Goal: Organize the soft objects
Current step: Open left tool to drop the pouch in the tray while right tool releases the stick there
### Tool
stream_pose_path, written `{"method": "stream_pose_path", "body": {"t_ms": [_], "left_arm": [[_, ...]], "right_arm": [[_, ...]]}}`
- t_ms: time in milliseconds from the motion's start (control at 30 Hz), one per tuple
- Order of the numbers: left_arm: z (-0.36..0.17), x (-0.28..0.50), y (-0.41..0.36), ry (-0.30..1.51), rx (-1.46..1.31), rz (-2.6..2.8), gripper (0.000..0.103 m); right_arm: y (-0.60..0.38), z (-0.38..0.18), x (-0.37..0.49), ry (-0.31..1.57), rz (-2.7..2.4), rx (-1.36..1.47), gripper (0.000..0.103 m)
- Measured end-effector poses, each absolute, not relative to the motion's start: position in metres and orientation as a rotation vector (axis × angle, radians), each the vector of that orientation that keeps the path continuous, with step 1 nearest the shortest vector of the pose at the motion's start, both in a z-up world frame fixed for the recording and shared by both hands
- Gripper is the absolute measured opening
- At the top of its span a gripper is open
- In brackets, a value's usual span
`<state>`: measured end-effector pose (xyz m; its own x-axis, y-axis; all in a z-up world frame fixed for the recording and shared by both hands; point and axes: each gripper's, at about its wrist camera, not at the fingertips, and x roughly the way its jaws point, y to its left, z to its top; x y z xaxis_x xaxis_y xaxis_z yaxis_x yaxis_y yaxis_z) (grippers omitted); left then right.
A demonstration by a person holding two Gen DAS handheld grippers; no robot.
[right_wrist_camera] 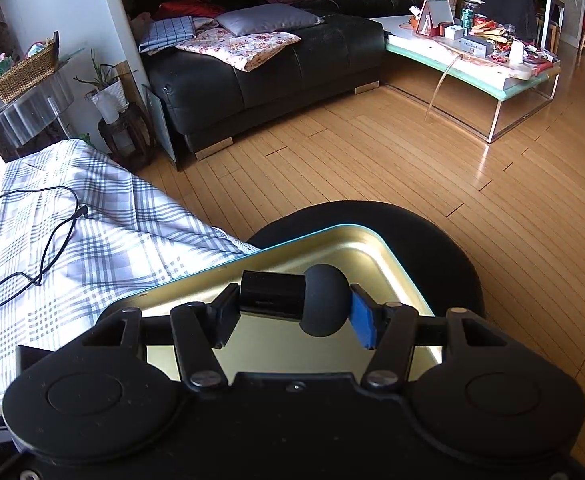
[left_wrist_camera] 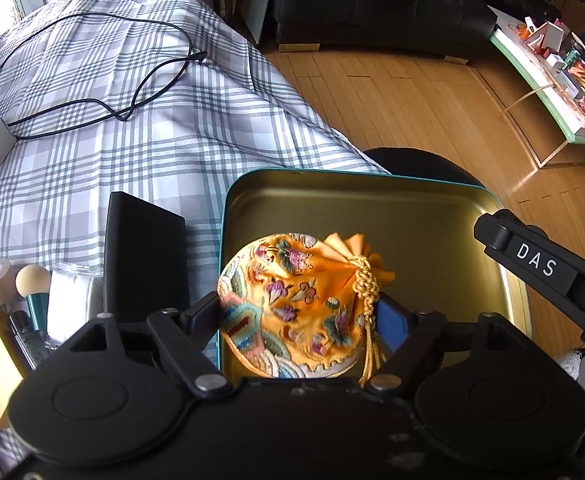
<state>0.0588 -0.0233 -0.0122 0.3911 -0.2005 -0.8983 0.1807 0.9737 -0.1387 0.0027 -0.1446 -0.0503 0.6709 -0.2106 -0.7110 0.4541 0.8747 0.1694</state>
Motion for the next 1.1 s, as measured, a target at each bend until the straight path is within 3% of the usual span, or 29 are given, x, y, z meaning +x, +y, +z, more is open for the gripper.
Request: {"method": "stream_pose_path", "body": {"t_ms": [100, 433, 1100], "left_arm": [[-0.010, 0.057, -0.023, 1.134, -0.017, -0.242, 0.087], [-0.006, 0.055, -0.020, 1.125, -0.032, -0.236, 0.090], [0.009, 0.042, -0.011, 1.091, -0.058, -0.238, 0.094]], "right_arm": [[-0.145, -0.051, 0.004, 0.762, -0.378, 0.354, 0.055], [-0.150, -0.053, 0.003, 0.792, -0.364, 0.411, 0.063], [-0.147, -0.054, 0.005, 0.784, -0.391, 0.408, 0.063]]}}
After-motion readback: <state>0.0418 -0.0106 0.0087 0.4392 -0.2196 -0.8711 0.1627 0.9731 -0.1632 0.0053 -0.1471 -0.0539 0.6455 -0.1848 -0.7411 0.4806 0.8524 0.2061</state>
